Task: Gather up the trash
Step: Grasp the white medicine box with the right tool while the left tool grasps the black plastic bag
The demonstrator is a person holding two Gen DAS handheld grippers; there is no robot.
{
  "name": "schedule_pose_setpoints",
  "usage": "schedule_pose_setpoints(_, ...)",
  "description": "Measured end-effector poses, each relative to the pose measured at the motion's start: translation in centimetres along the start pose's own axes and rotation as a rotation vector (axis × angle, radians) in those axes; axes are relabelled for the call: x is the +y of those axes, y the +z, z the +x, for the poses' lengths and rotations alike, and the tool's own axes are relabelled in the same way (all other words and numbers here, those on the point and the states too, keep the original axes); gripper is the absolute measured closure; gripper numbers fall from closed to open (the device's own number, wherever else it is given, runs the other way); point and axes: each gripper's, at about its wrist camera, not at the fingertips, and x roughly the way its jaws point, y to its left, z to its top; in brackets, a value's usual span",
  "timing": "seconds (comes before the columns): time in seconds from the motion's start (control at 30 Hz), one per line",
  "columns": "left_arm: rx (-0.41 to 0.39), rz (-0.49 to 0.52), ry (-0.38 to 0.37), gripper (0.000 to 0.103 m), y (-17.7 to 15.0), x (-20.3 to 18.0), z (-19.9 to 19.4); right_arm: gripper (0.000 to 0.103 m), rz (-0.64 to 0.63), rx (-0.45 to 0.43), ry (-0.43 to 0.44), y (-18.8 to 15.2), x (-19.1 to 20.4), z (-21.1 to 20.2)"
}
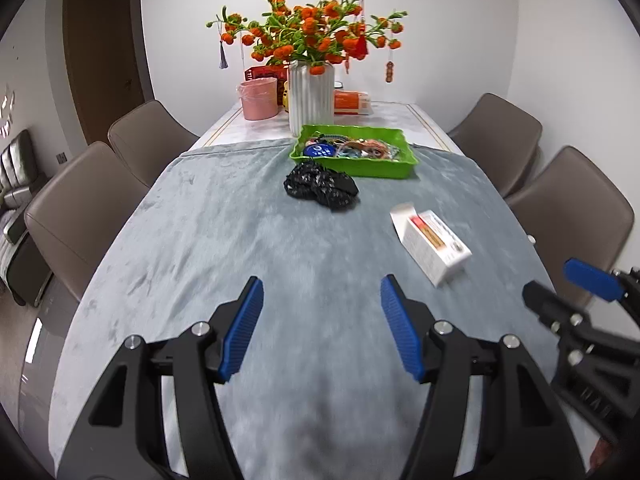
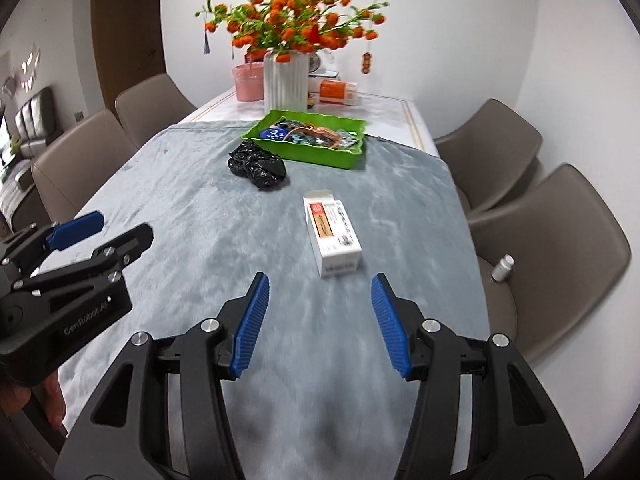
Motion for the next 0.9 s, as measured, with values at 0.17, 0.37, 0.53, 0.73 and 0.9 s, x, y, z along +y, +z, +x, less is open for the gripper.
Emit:
schedule_pose_setpoints(0.17,0.023,-0.030,0.015,0.041,2.9,0.1,4.6,0.051,-0.039,0.026,0.017,2.8,-0.3,4.7)
schedule_pose_setpoints(0.37,0.070,-0.053,0.031,0.041,5.1,0.0,11.6,0.048,-0.078,0.078,0.050,4.4,-1.6,11.4)
schedule_pose_setpoints(0.53,0.107,-0.062,0.042,0.041,5.5,-0.5,16.6,0.048,-0.100,0.148,0.066,3.3,-2.2,16.6)
schedule_pose_setpoints(0.73,0.140,-0.048,0.045,0.041,5.0,-1.2,20.5,0.042,-0.126,0.138,0.051,2.9,-2.3,19.4)
schedule_pose_setpoints(0.9,0.154,-0.056,0.044,0.041,5.0,-1.3,22.6,0.040,-0.149,0.116,0.052,4.1,-1.9,20.8)
